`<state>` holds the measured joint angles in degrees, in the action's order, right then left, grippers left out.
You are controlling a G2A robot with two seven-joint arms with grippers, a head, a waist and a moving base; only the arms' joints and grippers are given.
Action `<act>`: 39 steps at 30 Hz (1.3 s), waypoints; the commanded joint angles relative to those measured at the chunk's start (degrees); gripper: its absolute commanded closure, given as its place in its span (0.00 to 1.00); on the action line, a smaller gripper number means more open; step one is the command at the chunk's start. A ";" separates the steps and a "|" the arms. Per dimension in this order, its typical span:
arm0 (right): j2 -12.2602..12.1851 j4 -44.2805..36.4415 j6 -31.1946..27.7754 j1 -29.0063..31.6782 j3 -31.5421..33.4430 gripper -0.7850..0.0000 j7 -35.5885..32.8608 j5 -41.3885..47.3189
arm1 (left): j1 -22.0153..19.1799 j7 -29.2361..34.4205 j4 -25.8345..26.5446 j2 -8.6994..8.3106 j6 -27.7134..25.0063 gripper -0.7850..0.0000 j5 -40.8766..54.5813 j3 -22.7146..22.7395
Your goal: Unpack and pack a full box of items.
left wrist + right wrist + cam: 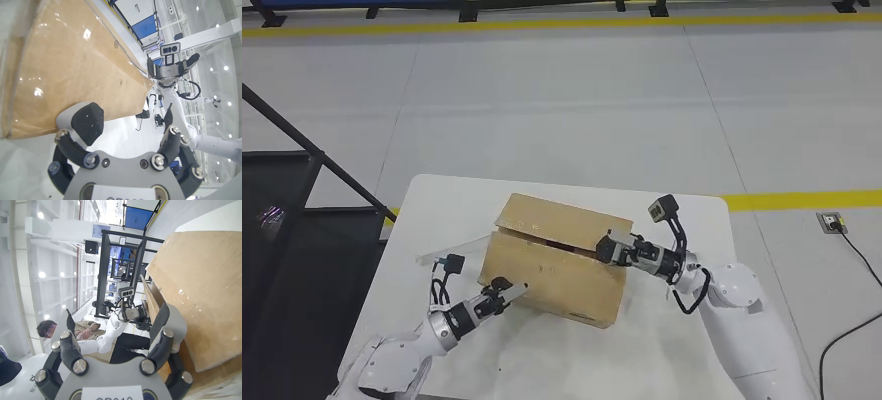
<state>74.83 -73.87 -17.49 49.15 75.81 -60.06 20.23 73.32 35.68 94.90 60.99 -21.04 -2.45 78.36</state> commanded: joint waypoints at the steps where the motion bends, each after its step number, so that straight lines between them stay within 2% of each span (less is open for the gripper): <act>1: -0.09 -0.96 -1.86 1.09 0.51 0.00 0.92 1.09 | 0.24 0.16 0.21 -0.03 -0.27 0.00 0.22 0.10; 6: -0.34 -3.06 -3.68 3.28 0.58 0.00 1.34 2.00 | 1.05 0.69 0.51 -0.17 -0.93 0.00 0.56 0.67; 11: -0.46 -4.51 1.14 3.20 -1.40 0.00 5.08 -3.60 | 2.29 0.37 1.50 -0.36 -2.76 0.00 1.43 1.99; 14: -0.47 -4.41 2.95 3.04 -2.43 0.00 7.34 -5.81 | 3.99 -2.28 2.25 -0.64 -4.52 0.00 2.04 5.23; 19: -0.49 -2.49 1.71 2.83 -3.33 0.00 6.77 -5.27 | 6.48 -7.81 1.88 -1.02 -6.41 0.00 -1.50 10.38; 22: -0.59 -1.35 0.77 2.65 -3.37 0.00 6.28 -4.82 | 6.66 -9.95 0.40 -1.05 -7.49 0.00 -3.67 11.38; 33: -1.09 -0.35 -0.02 2.70 -2.93 0.00 6.25 -3.93 | 2.75 -10.57 -5.17 -0.55 -11.18 0.00 -10.49 6.15; 39: -1.30 0.19 -0.33 2.44 -2.99 0.00 6.06 -3.57 | 2.34 -10.14 -5.37 -0.42 -12.49 0.00 -10.40 4.85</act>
<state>73.57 -73.74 -17.77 51.62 72.80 -54.00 16.67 75.54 24.97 89.39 60.61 -33.05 -12.93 83.30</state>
